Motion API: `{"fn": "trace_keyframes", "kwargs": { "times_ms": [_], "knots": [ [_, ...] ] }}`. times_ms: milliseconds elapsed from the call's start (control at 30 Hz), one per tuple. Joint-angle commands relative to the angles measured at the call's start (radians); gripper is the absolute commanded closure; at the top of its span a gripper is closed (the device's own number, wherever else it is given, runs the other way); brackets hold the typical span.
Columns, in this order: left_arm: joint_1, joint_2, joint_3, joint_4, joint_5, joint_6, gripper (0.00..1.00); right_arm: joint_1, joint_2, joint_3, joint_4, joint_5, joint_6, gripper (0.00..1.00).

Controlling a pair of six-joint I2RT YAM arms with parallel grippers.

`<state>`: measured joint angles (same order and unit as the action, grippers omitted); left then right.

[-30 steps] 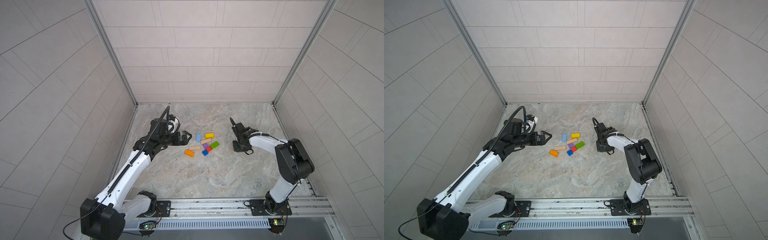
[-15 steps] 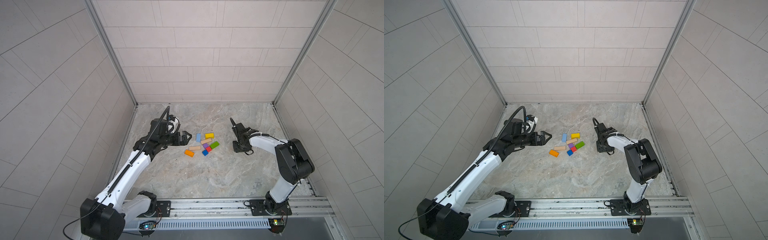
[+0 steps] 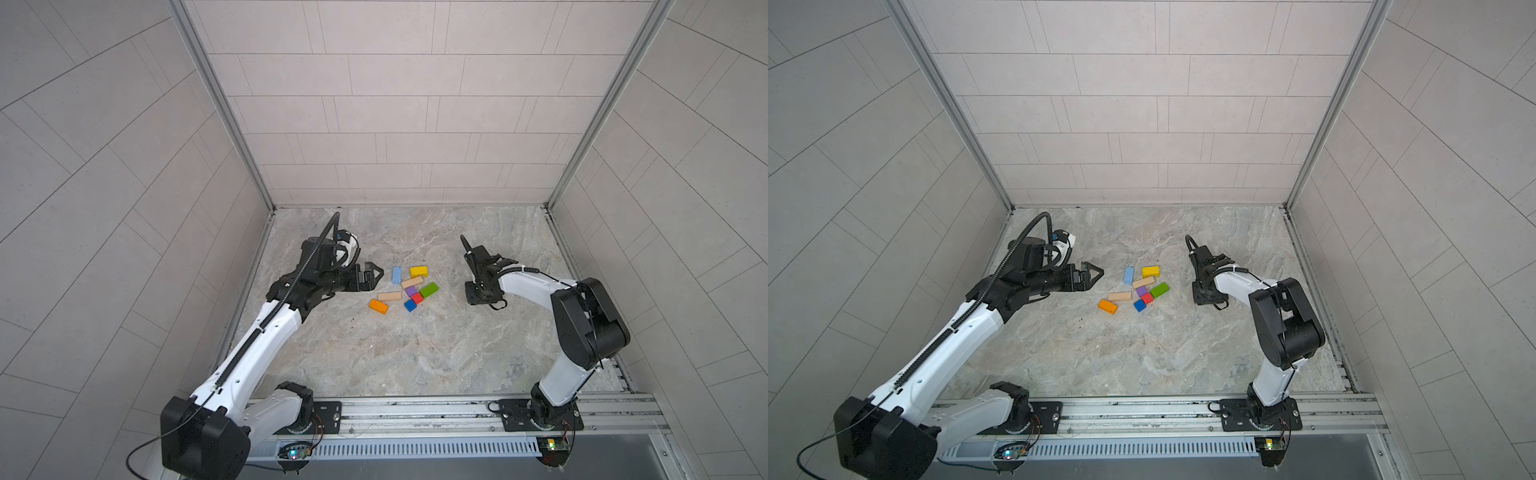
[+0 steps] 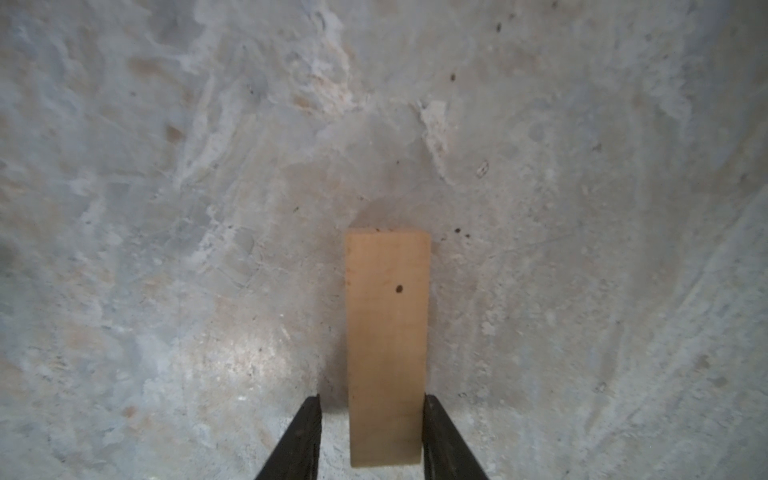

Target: Build the wood block tower

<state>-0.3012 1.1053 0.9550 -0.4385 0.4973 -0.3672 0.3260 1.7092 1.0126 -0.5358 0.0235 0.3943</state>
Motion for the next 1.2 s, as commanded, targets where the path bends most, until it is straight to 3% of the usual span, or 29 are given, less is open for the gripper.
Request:
{"fn": "trace_keyframes", "kwargs": {
  "times_ms": [0, 133, 300, 467, 600, 833, 1000, 1167],
  "knots": [
    [0.005, -0.003, -0.007, 0.014, 0.004, -0.001, 0.0, -0.004, -0.033, -0.003, -0.029, 0.02, 0.009, 0.6],
    [0.005, -0.002, -0.006, 0.012, 0.003, -0.001, 0.0, -0.004, -0.063, -0.002, -0.037, 0.047, 0.007, 0.59],
    [0.005, 0.003, -0.005, 0.012, 0.006, -0.001, 0.0, 0.01, -0.121, 0.028, -0.09, 0.067, -0.043, 0.49],
    [0.005, 0.008, -0.004, 0.012, 0.009, -0.004, 0.0, 0.053, -0.173, 0.062, -0.101, 0.028, -0.129, 0.32],
    [0.005, 0.012, -0.001, 0.012, 0.011, -0.003, 0.0, 0.099, -0.174, 0.111, -0.112, -0.012, -0.176, 0.26],
    [0.005, 0.014, -0.002, 0.006, 0.025, -0.006, 0.0, 0.246, -0.135, 0.199, -0.103, -0.04, -0.317, 0.24],
    [0.005, 0.024, 0.029, -0.065, 0.008, 0.009, 0.0, 0.312, -0.068, 0.262, -0.069, -0.149, -0.395, 0.27],
    [0.005, -0.017, 0.031, -0.106, -0.015, 0.021, 0.0, 0.375, 0.027, 0.348, -0.06, -0.159, -0.465, 0.32]
  ]
}}
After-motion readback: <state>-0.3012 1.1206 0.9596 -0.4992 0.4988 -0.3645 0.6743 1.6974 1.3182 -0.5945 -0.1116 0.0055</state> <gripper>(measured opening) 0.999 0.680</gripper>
